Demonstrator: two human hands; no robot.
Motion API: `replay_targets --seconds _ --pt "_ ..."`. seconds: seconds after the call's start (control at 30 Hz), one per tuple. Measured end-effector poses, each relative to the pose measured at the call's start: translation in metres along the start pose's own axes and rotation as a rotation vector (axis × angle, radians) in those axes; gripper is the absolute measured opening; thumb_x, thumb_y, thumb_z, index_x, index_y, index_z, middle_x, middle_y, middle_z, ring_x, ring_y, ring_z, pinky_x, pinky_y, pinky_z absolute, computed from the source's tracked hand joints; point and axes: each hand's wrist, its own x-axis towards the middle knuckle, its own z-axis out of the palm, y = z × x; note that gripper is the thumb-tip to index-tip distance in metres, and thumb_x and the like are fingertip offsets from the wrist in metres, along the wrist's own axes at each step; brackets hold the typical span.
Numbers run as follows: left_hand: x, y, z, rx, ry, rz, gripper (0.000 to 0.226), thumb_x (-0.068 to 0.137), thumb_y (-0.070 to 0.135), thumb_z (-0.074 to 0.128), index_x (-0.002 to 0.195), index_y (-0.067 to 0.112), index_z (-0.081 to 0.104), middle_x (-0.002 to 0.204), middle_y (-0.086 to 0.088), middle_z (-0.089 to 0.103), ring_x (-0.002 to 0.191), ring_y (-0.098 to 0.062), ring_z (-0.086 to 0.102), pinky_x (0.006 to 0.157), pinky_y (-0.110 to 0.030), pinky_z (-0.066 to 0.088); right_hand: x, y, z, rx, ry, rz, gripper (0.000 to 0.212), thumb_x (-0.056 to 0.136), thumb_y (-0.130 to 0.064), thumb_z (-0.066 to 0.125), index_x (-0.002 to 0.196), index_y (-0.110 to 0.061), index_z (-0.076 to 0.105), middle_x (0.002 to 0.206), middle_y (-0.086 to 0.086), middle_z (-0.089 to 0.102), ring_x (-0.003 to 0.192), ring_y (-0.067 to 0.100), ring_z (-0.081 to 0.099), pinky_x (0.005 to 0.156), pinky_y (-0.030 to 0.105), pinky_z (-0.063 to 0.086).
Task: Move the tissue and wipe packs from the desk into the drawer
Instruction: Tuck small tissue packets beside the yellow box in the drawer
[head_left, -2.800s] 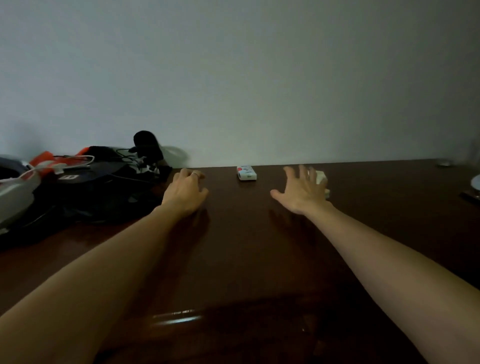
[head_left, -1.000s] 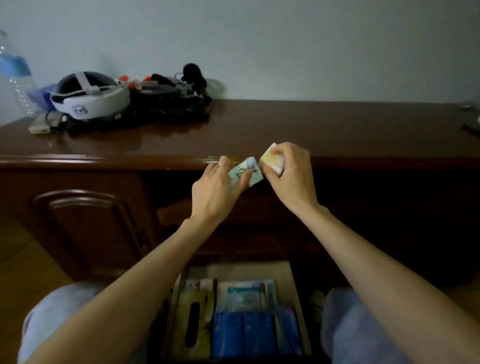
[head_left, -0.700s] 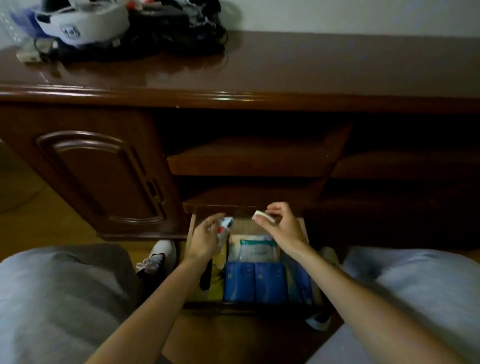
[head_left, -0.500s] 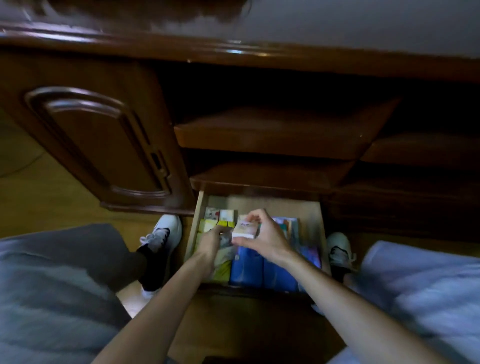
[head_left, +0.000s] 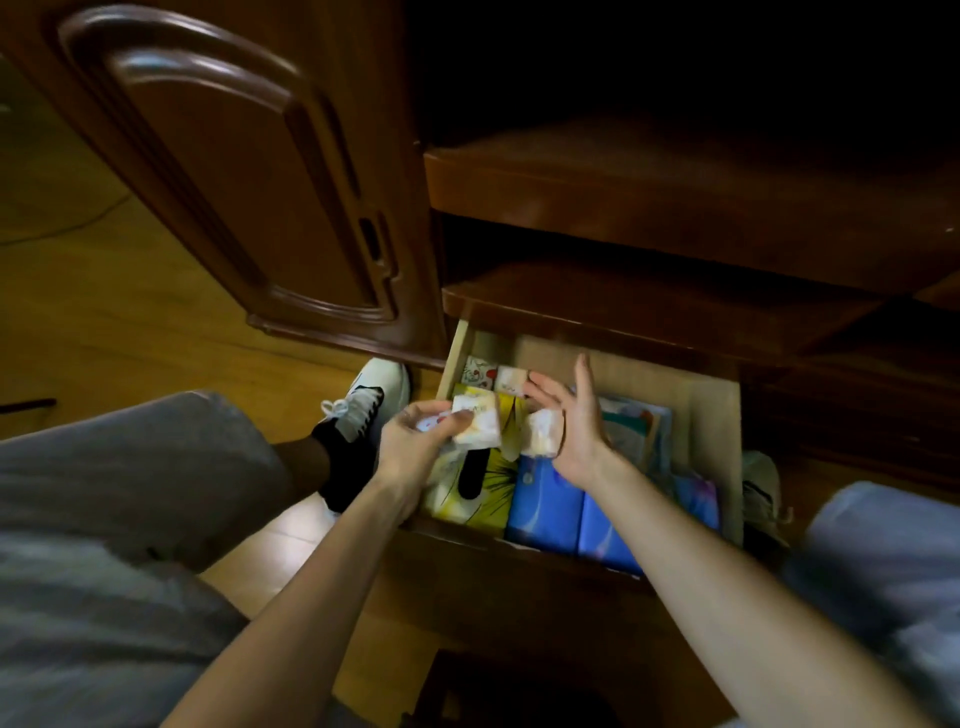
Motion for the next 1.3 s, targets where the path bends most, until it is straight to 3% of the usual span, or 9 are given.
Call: replay_targets --seconds 0.1,0.23,0.33,0.53,0.7,0.93,1.03,1.1,1.3 --pt "0.005 0.005 -0.001 0.137 0.050 0.186 0.044 0.064 0.035 0.093 0.099 0.021 0.070 0.100 -0.007 0.077 0.088 -0.021 0.076 0.074 -0.037 0.063 0.007 0.000 0.004 0.044 -0.011 -0.060 0.046 0.098 -0.042 0.038 0.133 -0.021 0.060 0.143 0.003 0.053 0.121 0.015 0.052 0.108 0.047 0.040" --pt "0.010 -0.002 -0.005 0.250 0.167 0.225 0.052 0.061 0.049 0.088 0.102 0.024 0.068 0.102 -0.002 0.074 0.091 -0.018 0.074 0.081 -0.043 0.062 0.013 0.011 0.002 -0.728 0.117 -0.255 0.047 0.091 -0.007 0.053 0.131 -0.031 0.053 0.138 -0.002 0.050 0.118 0.015 0.050 0.083 0.027 0.046" --pt "0.015 -0.013 -0.013 0.242 0.218 0.184 0.042 0.068 0.041 0.090 0.101 0.027 0.068 0.105 -0.003 0.072 0.093 -0.018 0.072 0.083 -0.046 0.061 0.016 0.025 -0.004 -1.005 0.036 -0.326 0.059 0.086 -0.020 0.067 0.138 -0.037 0.047 0.146 -0.006 0.046 0.131 0.016 0.044 0.102 0.034 0.044" --pt "0.012 -0.015 -0.015 0.361 0.227 0.250 0.049 0.058 0.064 0.080 0.097 0.038 0.066 0.115 0.003 0.067 0.098 -0.012 0.069 0.085 -0.042 0.061 0.026 0.032 -0.003 -1.568 0.040 -0.493 0.058 0.086 -0.038 0.071 0.139 -0.027 0.050 0.137 0.000 0.052 0.124 0.023 0.047 0.100 0.039 0.043" --pt "0.007 -0.013 -0.013 0.400 0.260 0.272 0.031 0.071 0.048 0.085 0.091 0.041 0.062 0.121 0.003 0.059 0.100 -0.013 0.066 0.088 -0.045 0.059 0.045 0.013 0.010 -1.267 0.244 -0.346 0.026 0.090 -0.032 0.067 0.110 -0.028 0.051 0.106 -0.002 0.064 0.085 0.018 0.061 0.063 0.031 0.048" --pt "0.001 -0.014 -0.006 0.561 0.245 0.372 0.028 0.079 0.048 0.080 0.099 0.037 0.063 0.129 0.006 0.051 0.106 -0.012 0.060 0.089 -0.042 0.058 0.101 -0.001 0.026 -0.783 0.482 -0.093 0.045 0.082 -0.048 0.065 0.111 -0.015 0.060 0.117 0.010 0.068 0.104 0.032 0.064 0.094 0.049 0.051" --pt "0.003 -0.015 -0.006 0.591 0.256 0.380 0.031 0.079 0.048 0.079 0.103 0.033 0.068 0.132 0.007 0.050 0.110 -0.009 0.058 0.089 -0.037 0.057 0.124 0.011 0.033 -0.947 0.504 -0.091 0.050 0.084 -0.065 0.053 0.101 -0.020 0.065 0.115 0.008 0.067 0.117 0.036 0.054 0.103 0.050 0.037" --pt "0.005 -0.016 -0.006 0.622 0.265 0.377 0.032 0.078 0.050 0.079 0.103 0.033 0.069 0.132 0.009 0.050 0.110 -0.006 0.056 0.087 -0.031 0.056 0.131 0.016 0.039 -1.236 0.527 -0.188 0.051 0.082 -0.069 0.048 0.085 -0.021 0.068 0.107 0.004 0.069 0.116 0.032 0.049 0.094 0.044 0.030" --pt "0.008 -0.016 -0.005 0.683 0.251 0.404 0.027 0.078 0.055 0.076 0.099 0.043 0.065 0.129 0.016 0.047 0.105 0.000 0.054 0.084 -0.033 0.058 0.138 0.013 0.039 -1.630 0.429 -0.193 0.054 0.068 -0.072 0.062 0.089 -0.022 0.072 0.111 0.007 0.070 0.117 0.030 0.048 0.088 0.043 0.028"
